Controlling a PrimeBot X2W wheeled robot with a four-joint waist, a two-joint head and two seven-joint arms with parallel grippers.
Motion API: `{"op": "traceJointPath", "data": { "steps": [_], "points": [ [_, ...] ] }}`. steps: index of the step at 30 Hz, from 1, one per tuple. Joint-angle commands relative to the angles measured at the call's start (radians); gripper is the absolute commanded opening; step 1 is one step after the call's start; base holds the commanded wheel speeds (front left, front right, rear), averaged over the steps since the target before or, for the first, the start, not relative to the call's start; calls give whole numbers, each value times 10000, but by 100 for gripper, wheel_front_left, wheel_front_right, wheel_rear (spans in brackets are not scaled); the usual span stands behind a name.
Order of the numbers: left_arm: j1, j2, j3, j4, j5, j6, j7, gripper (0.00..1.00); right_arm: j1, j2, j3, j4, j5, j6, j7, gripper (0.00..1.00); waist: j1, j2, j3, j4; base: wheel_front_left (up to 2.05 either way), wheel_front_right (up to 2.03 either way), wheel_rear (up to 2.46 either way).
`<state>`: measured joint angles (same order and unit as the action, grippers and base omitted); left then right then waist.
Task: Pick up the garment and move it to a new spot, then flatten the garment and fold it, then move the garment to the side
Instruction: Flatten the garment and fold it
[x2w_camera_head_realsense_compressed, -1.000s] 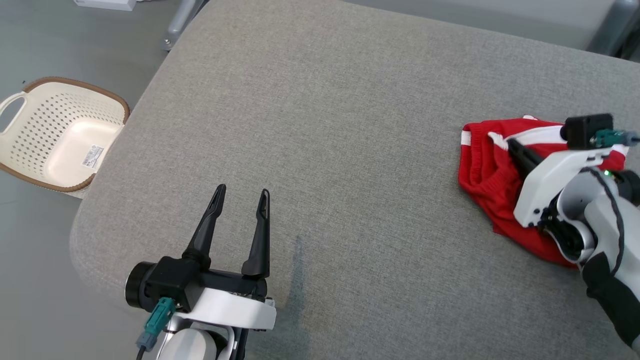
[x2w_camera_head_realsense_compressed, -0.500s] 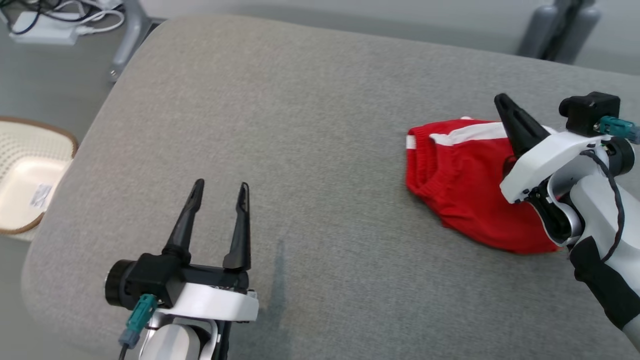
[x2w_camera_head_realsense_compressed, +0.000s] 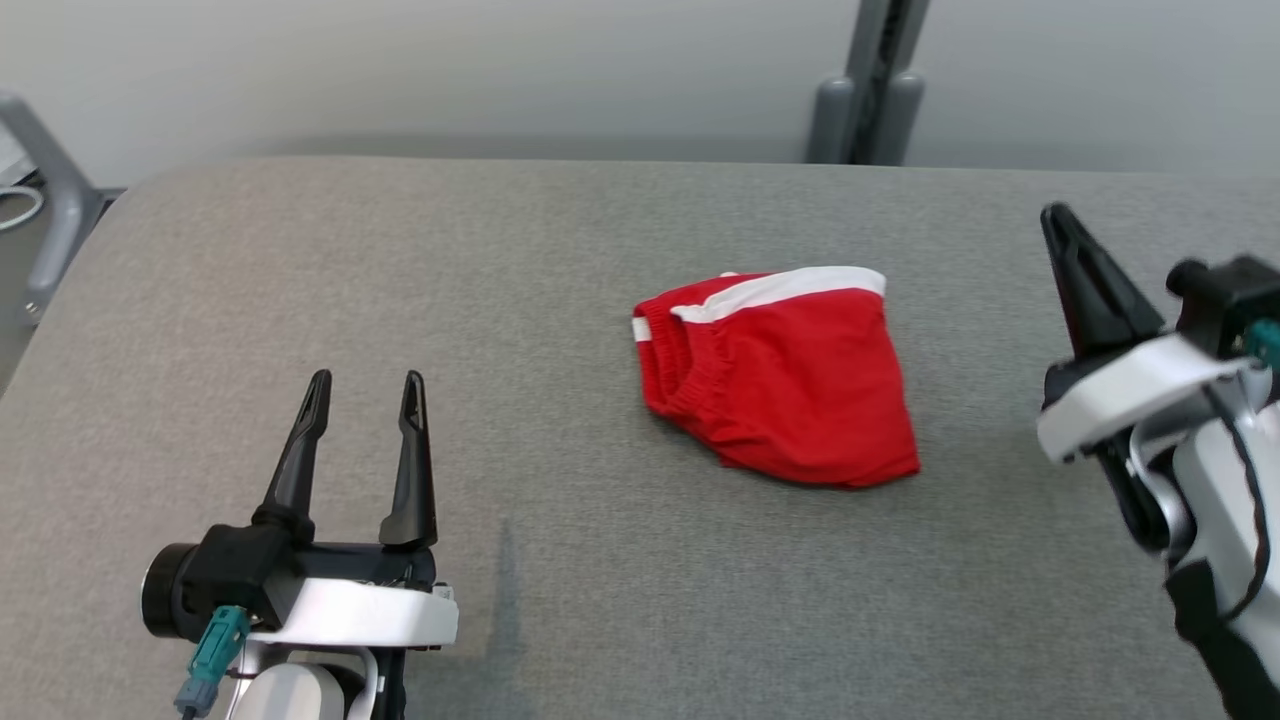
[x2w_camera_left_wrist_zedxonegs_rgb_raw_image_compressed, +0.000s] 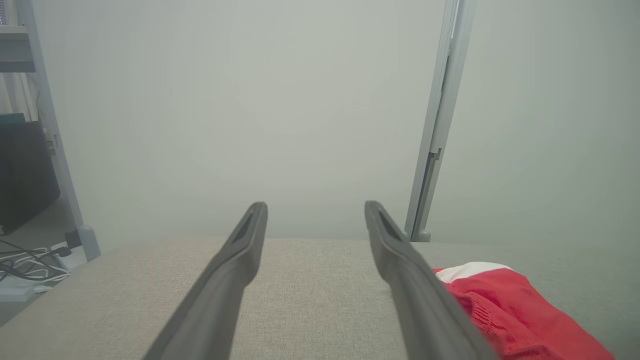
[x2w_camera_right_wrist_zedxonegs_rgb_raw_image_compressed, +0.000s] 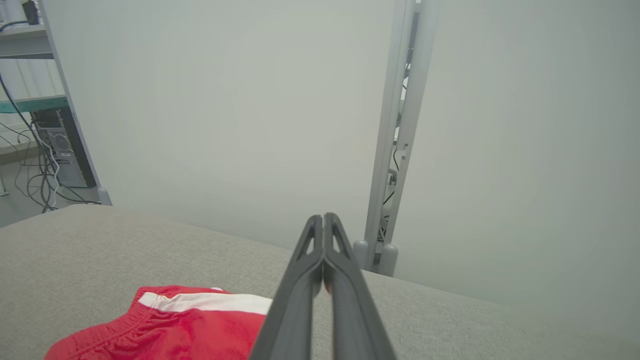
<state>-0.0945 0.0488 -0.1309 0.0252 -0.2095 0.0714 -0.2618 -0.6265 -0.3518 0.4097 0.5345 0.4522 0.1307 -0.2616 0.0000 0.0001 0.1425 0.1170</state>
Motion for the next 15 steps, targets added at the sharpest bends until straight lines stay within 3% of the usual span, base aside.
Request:
{"op": "traceJointPath", "data": {
  "steps": [1,7,15],
  "points": [
    [53,40,86,-17,97,-43,-30,100,419,124,-269,-183,-269,2,-42,0,0,-1,-201,-351,0,0,0],
    [256,41,33,52,113,-105,-29,100,2090,765,-1704,-773,-1082,2,-45,0,0,-1,-236,-633,0,0,0],
    [490,41,-135,232,243,-182,-30,100,3133,1225,-2576,-1023,-1436,2,-40,0,0,-1,-150,-672,0,0,0]
  ]
}}
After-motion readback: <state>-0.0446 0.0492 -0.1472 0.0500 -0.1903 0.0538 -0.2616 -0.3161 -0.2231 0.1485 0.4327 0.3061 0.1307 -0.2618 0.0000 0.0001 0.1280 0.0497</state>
